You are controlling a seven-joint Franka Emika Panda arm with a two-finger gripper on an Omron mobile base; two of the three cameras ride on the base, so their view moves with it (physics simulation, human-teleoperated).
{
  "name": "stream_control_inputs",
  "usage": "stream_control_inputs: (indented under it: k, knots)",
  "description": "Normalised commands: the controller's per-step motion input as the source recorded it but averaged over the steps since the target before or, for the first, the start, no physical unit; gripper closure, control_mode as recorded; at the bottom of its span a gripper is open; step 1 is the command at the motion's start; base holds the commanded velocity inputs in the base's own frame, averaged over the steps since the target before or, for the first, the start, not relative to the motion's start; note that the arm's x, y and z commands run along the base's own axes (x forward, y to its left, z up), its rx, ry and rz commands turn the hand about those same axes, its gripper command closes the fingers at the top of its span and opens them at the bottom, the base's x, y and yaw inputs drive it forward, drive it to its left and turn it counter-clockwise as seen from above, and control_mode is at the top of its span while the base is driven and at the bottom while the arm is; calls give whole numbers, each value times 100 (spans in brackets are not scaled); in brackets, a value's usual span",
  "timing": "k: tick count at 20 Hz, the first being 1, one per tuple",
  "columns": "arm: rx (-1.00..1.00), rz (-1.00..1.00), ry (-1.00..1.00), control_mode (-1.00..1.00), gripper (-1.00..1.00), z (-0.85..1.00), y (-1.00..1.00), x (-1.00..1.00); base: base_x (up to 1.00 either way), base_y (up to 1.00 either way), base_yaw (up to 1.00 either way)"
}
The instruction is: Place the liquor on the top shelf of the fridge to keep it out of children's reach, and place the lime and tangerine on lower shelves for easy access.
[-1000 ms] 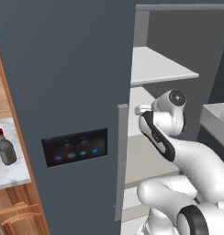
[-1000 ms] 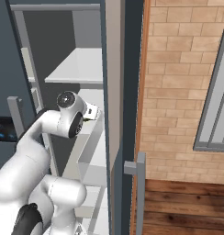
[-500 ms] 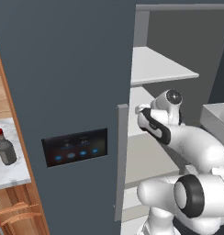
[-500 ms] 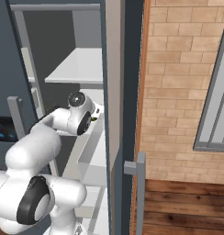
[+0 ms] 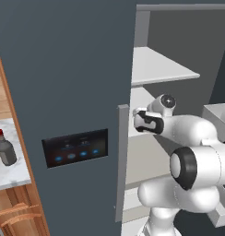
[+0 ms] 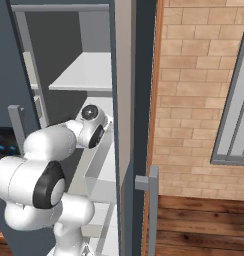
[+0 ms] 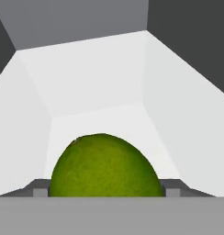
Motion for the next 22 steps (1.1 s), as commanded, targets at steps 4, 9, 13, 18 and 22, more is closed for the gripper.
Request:
stream_control_inputs:
  k: [4,9,13,18,22]
  knots:
    - [0,0,0,-100,100,-31,-2,43,0,0,0]
    - [0,0,2,-100,100,-26,-2,47,0,0,0]
    - [0,0,5,-100,100,-17,0,54,0,0,0]
    - [0,0,4,-100,100,-25,-3,57,0,0,0]
    - [0,2,0,-100,100,-52,-8,43,0,0,0]
